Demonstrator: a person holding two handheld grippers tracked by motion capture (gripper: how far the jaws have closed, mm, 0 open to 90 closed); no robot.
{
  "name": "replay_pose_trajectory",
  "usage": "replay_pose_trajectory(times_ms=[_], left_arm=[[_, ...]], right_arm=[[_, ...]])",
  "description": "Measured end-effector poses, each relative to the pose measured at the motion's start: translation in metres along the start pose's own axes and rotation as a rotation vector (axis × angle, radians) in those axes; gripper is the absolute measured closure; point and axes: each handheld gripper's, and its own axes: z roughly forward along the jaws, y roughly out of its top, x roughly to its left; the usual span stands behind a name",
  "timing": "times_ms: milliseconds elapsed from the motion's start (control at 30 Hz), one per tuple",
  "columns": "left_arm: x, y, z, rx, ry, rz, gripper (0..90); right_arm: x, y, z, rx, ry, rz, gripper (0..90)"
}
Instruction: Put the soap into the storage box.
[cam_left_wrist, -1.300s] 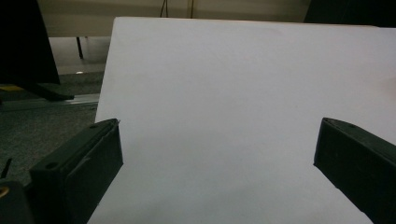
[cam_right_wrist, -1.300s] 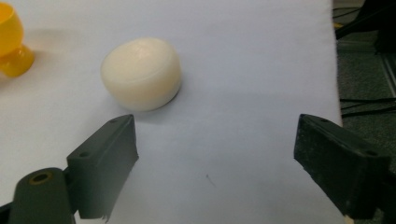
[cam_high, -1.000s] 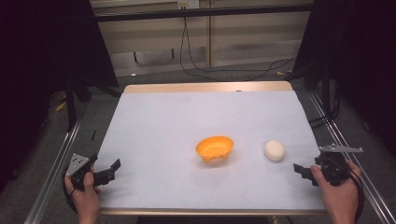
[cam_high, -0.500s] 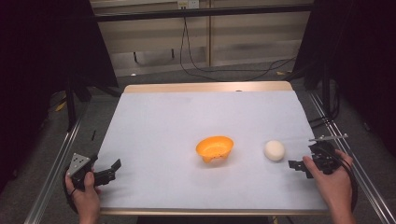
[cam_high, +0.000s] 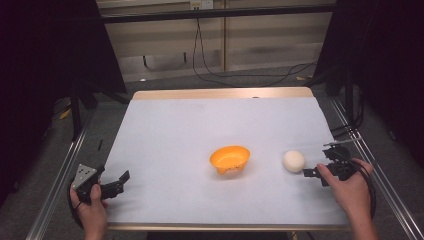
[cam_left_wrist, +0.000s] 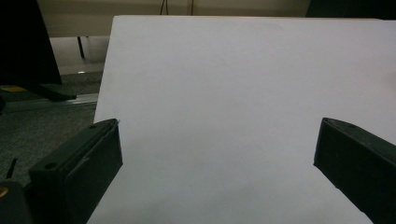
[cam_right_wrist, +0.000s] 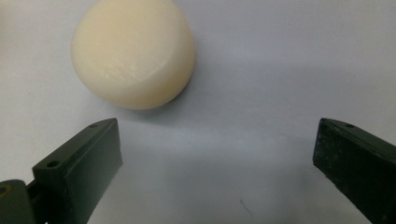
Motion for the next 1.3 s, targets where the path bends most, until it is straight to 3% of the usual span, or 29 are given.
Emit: replay_pose_trajectory(times_ms=[300,833,1100,1300], left_arm=[[0.000,0.000,0.000,0.003,0.003,0.001,0.9],[0.001,0.000,0.000,0.003,-0.003,-0.009,0.8],[0.001,0.000,0.000,0.004,-0.003,-0.008,0.7],[0.001,0.000,0.000,0.007,-0.002,-0.008,0.7]], right_arm=[[0.016,0.015,0.008,0.027,0.000,-0.005,1.2],[0.036,0.037,0.016,0.011,-0.004,-0.005,2.7],[0.041,0.041,0.022,0.010,0.033,-0.015,12.7],[0.044,0.045,0.027,0.019,0.009,-0.011,16.7]])
